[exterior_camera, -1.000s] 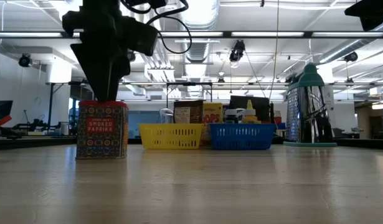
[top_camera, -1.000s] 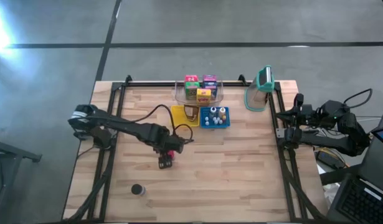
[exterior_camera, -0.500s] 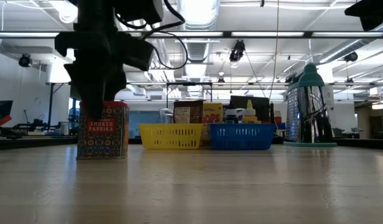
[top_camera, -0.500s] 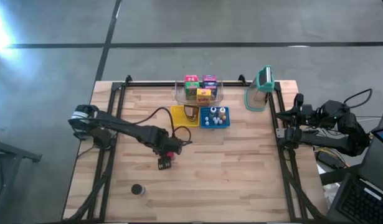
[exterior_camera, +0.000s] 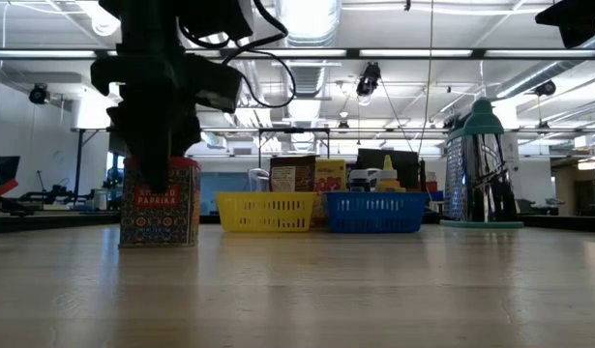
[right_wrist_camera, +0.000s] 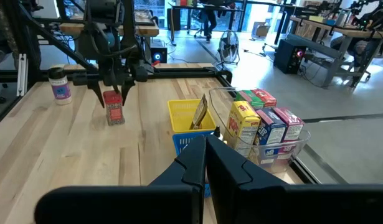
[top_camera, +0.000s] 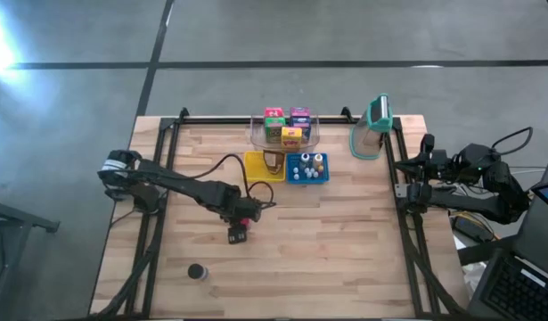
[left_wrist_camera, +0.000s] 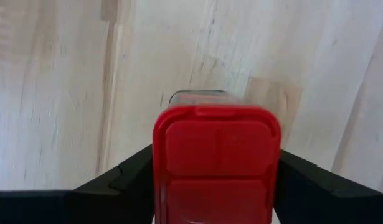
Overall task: Pick & Place Kitchen Items
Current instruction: Put the red seasoning can into the yellow bin
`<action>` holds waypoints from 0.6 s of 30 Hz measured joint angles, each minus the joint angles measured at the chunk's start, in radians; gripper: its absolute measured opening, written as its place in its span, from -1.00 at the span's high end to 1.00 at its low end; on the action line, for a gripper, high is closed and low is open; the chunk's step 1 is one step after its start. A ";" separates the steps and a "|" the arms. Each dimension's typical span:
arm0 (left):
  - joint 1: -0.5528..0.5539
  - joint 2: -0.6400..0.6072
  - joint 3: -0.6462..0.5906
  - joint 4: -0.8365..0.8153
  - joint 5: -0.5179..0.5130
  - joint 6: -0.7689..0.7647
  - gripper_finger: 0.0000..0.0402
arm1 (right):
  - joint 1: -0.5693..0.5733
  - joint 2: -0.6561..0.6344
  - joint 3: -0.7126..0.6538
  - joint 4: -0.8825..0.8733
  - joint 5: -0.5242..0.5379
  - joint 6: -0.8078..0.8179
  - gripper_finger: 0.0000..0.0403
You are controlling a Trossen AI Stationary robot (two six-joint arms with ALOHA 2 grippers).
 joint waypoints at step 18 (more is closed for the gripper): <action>0.001 0.000 0.005 -0.002 0.005 0.013 -0.13 | 0.000 0.000 0.000 0.000 0.000 0.000 0.96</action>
